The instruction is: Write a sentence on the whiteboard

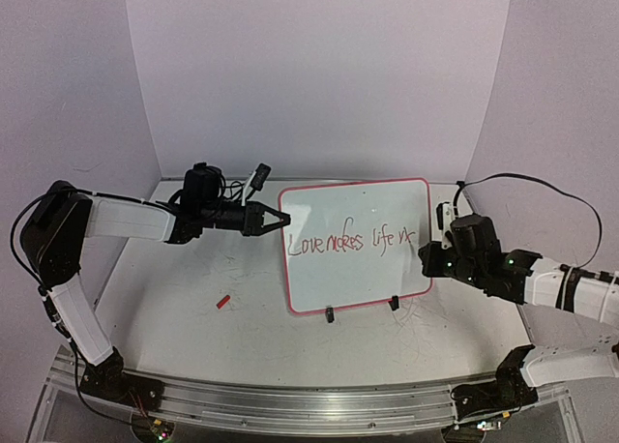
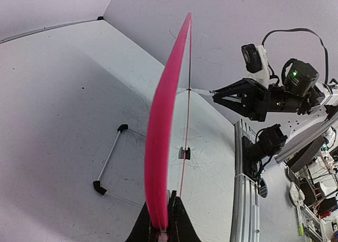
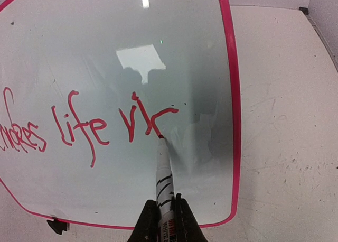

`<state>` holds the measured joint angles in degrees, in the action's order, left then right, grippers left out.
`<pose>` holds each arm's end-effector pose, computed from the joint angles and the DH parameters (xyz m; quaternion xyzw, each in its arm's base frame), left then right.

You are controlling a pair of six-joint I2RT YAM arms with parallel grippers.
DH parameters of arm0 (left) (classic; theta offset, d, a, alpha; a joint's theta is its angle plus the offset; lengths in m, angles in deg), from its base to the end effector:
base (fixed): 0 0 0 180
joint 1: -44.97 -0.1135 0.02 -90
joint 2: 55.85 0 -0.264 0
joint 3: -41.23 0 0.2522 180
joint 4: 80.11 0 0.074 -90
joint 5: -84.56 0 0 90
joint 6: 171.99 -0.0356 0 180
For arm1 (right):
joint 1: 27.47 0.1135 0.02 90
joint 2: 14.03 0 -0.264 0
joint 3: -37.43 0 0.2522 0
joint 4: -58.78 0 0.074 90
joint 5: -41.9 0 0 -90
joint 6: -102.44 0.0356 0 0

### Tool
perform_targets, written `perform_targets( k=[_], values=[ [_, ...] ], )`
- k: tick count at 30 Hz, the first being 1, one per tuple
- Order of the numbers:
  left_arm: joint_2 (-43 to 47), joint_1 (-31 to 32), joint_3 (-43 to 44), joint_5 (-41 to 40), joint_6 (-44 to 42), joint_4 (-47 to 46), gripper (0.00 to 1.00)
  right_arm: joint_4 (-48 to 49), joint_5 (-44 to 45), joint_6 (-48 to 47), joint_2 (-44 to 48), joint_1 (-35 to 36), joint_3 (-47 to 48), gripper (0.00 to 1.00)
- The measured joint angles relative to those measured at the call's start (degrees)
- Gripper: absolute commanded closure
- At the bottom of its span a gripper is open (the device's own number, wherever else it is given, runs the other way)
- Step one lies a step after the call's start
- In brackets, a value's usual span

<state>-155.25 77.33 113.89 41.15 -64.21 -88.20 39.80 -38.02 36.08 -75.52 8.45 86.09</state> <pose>0.3085 -0.2261 0.2290 0.3234 0.7108 -0.5180 0.3491 0.1920 0.1314 0.2320 -0.0506 0.8700 0.1739 0.4585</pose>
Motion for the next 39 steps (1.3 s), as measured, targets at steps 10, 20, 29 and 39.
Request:
perform_targets(
  k=[10,20,29,39],
  values=[
    [0.0,0.0,0.0,0.1,0.0,0.0,1.0,1.3,1.5,-0.5,1.6,0.0,0.0,1.0],
    [0.0,0.0,0.0,0.2,-0.1,0.2,1.0,3.8,1.9,-2.1,1.9,-2.1,1.0,1.0],
    [0.0,0.0,0.0,0.2,-0.3,0.3,1.0,4.3,2.3,-3.0,-0.7,-2.9,2.7,1.0],
    [0.0,0.0,0.0,0.2,-0.3,0.3,1.0,3.5,1.8,-2.5,-0.9,-2.9,2.7,1.0]
  ],
)
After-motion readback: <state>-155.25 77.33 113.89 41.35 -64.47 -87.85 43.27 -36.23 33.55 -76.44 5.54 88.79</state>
